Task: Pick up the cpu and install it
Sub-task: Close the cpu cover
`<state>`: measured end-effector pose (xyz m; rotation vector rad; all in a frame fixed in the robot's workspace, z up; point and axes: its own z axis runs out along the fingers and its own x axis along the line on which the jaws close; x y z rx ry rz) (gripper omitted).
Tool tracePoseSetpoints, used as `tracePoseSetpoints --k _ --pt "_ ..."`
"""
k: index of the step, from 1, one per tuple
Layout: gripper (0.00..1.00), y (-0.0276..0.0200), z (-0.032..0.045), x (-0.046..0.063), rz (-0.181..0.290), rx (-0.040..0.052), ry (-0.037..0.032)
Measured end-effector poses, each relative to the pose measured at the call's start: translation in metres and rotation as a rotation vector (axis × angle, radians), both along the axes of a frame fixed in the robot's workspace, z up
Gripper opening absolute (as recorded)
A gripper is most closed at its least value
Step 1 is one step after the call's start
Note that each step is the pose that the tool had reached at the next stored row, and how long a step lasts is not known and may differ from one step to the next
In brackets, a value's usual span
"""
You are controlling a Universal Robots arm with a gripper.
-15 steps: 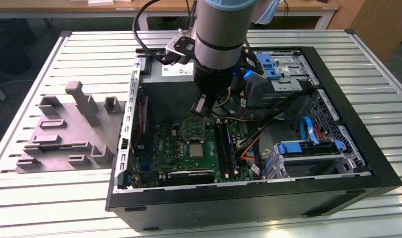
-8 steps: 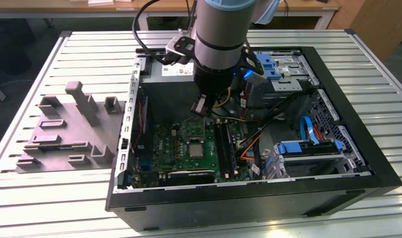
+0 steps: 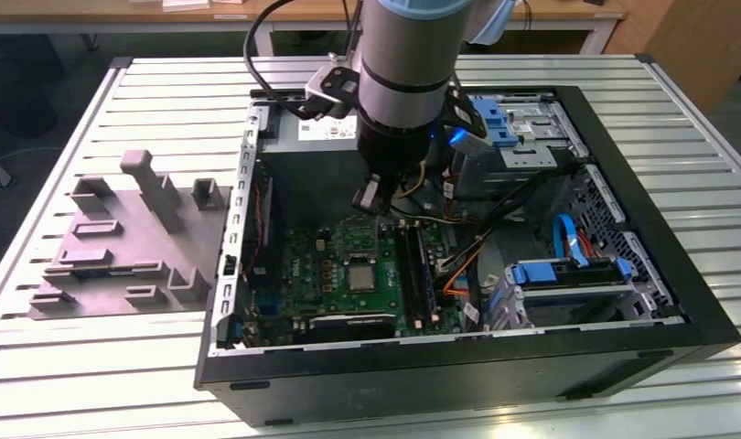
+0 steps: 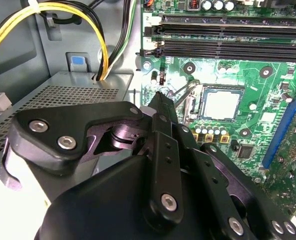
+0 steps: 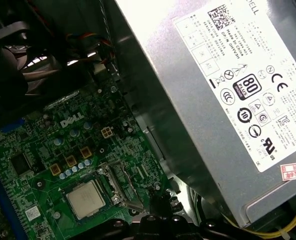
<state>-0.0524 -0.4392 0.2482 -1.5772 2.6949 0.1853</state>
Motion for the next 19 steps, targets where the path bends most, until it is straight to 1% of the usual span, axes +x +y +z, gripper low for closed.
tracePoseSetpoints --k 15,16,19 --pt "0.11 -0.003 0.0007 0.0 0.002 0.001 -0.0002" --pt "0.11 -0.0038 0.0007 -0.0002 0.003 0.0006 -0.0005" --pt "0.11 -0.0059 0.0008 -0.001 0.006 -0.0048 -0.0014"
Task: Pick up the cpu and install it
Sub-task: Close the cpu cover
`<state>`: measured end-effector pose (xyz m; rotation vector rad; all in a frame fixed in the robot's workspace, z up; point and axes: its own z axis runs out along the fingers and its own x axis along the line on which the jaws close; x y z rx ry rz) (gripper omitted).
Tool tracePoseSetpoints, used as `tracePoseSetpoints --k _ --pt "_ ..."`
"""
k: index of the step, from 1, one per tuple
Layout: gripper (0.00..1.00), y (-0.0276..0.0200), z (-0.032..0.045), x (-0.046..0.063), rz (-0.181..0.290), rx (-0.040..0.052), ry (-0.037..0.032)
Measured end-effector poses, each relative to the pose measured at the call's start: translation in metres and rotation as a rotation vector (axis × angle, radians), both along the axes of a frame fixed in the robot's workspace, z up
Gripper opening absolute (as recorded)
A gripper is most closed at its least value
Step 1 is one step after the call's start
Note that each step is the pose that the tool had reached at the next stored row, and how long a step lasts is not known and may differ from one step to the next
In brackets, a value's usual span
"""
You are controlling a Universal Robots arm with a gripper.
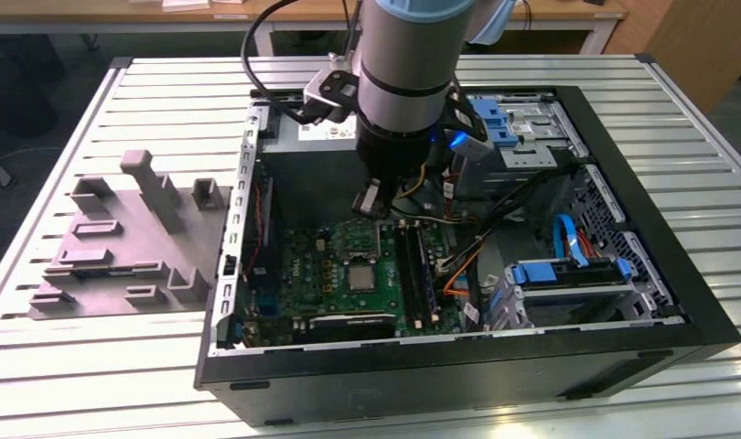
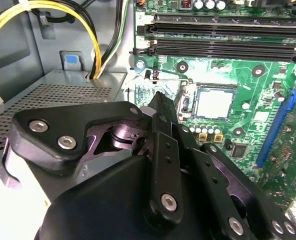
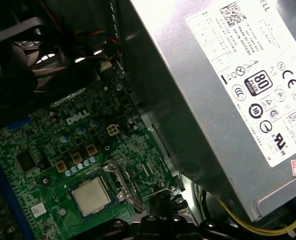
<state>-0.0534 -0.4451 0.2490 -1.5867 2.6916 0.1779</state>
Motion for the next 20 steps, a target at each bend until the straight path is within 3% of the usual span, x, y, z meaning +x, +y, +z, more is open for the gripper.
tracePoseSetpoints --k 8,20 --pt "0.11 -0.0078 0.0 -0.001 0.009 -0.0028 -0.0008" --pt "0.11 -0.0123 0.0 -0.001 0.009 -0.008 -0.0008"
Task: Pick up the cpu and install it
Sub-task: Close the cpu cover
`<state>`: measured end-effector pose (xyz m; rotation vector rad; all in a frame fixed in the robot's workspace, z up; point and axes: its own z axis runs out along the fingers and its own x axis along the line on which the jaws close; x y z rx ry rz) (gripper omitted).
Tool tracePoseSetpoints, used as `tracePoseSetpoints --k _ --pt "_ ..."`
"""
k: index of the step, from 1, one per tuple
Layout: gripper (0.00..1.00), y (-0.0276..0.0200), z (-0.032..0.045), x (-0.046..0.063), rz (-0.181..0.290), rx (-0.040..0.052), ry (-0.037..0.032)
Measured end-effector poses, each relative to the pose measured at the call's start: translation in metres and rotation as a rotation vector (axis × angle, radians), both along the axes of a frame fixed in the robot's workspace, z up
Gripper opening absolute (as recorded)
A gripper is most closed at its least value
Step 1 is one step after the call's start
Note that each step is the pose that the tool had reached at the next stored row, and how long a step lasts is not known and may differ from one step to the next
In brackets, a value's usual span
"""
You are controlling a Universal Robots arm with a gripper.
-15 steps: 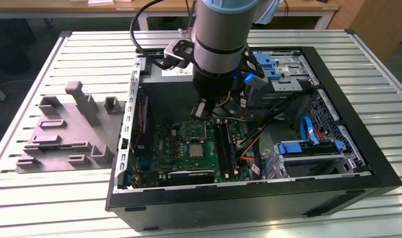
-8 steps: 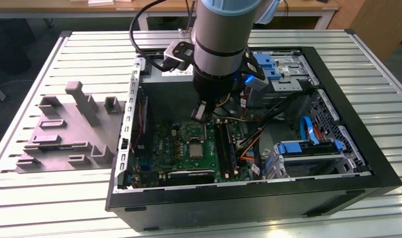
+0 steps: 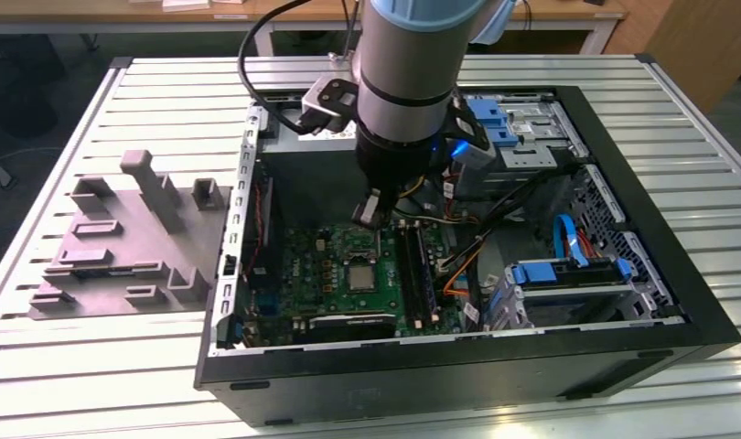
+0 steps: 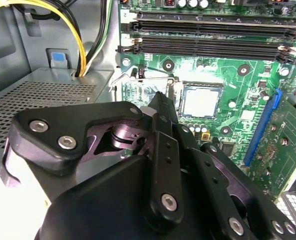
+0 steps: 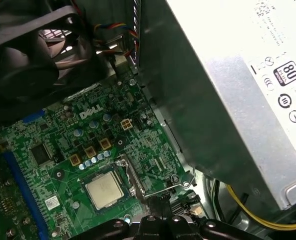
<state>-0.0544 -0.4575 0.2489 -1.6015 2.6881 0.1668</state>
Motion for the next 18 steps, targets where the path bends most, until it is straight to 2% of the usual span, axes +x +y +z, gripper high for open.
tracePoseSetpoints --k 8,18 --pt "0.11 -0.0023 0.0 -0.0001 0.003 -0.0216 0.0001" --pt "0.11 -0.0066 0.0 -0.0008 0.005 -0.0585 0.0001"
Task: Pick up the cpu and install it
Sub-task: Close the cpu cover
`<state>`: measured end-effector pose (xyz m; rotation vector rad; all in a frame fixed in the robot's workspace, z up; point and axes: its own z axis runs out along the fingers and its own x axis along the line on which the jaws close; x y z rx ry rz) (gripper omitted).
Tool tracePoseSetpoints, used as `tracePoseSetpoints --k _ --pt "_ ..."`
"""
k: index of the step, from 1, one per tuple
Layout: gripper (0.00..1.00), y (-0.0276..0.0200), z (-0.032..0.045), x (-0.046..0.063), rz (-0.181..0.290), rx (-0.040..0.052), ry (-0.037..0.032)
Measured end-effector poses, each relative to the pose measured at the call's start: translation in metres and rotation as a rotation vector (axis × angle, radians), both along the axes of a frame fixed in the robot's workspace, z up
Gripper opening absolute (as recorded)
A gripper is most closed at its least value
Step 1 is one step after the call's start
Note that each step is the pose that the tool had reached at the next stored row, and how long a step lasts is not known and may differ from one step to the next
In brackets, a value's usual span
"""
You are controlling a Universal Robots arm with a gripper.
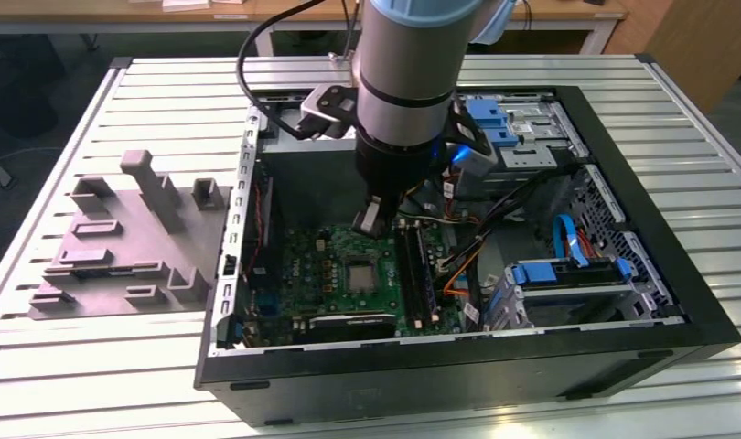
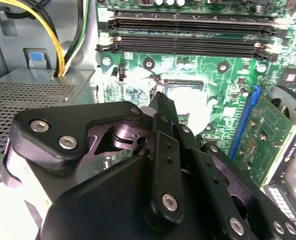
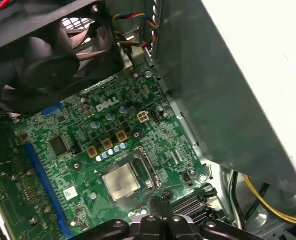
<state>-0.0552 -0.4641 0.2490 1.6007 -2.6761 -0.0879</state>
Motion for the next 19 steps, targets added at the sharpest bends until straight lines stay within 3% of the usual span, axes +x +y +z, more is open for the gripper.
tracePoseSetpoints --k 3,9,14,19 --pt "0.11 -0.0017 0.0 -0.001 0.0 -0.0084 0.0002" --pt "0.11 -0.0072 -0.0008 -0.005 0.001 -0.0102 0.0" --pt "0.11 -0.0159 -0.0015 -0.01 0.001 -0.0112 0.0" --pt "0.11 -0.016 -0.0018 -0.014 0.001 -0.0126 0.0"
